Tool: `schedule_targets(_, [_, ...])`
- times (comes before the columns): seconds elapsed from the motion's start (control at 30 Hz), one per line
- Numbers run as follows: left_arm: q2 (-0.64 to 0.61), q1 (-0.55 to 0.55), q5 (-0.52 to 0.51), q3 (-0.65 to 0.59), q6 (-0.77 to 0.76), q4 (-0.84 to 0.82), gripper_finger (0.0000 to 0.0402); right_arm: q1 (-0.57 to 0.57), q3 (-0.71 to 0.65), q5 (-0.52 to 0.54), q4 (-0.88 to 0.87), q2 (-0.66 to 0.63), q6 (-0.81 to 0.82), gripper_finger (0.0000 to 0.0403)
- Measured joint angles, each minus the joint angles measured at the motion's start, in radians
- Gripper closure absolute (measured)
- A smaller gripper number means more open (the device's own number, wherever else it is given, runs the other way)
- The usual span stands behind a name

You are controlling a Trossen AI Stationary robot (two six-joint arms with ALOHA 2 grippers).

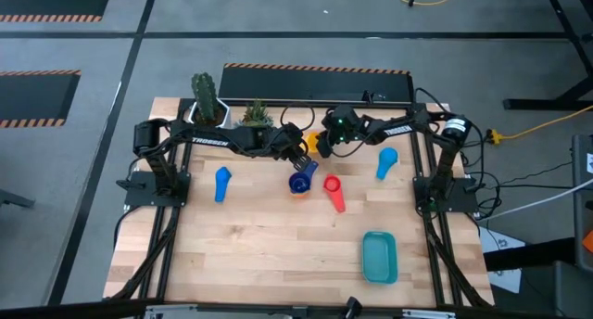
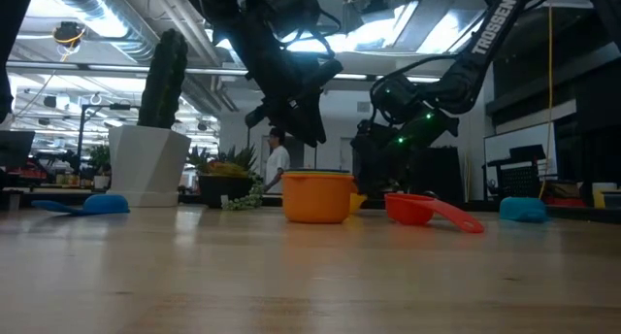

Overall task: Nest measuring cups in basket
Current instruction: Stack the yellow measuring cup on top of the dark blue measuring cup

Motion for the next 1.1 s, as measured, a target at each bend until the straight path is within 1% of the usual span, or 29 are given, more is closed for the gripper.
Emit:
schedule_targets(0.13, [-0.022,0.0,0.0,0.0,0.019,-0.001,0.0324,0.0,-0.002,0.007,-0.044,-0.044,-0.005,0.0366])
schedule_targets(0.2, [-0.051,0.0,0.0,-0.002,0.039,-0.038,0.0324,0.0,-0.002,0.009,-0.081,-0.088,-0.019,0.0368])
schedule_targets(0.3, [-0.102,0.0,0.0,0.0,0.05,-0.037,0.0324,-0.001,-0.002,0.02,-0.178,-0.169,-0.049,0.0368])
schedule_targets(0.5, [-0.231,0.0,-0.001,-0.001,0.121,-0.08,0.0324,-0.001,-0.002,0.098,-0.384,-0.395,-0.057,0.0368])
schedule_targets(0.67, [-0.313,-0.002,-0.001,0.001,0.165,-0.093,0.0324,0.008,-0.002,0.103,-0.506,-0.59,0.006,0.0368])
schedule_targets(0.73, [-0.336,-0.003,0.0,-0.001,0.18,-0.121,0.0324,0.026,-0.002,0.104,-0.55,-0.656,0.049,0.0367])
schedule_targets(0.8, [-0.347,-0.007,0.0,0.0,0.182,-0.108,0.0324,0.048,-0.002,0.103,-0.584,-0.717,0.085,0.0367])
schedule_targets(0.87, [-0.355,-0.009,0.0,0.0,0.182,-0.115,0.0324,0.085,-0.003,0.109,-0.583,-0.759,0.116,0.0367])
schedule_targets(0.97, [-0.356,-0.018,0.025,0.0,0.189,-0.109,0.0324,0.141,-0.011,0.167,-0.585,-0.799,0.155,0.0367])
schedule_targets(1.1, [-0.356,-0.02,0.112,0.0,0.257,-0.099,0.0322,0.217,-0.034,0.276,-0.58,-0.814,0.183,0.0367])
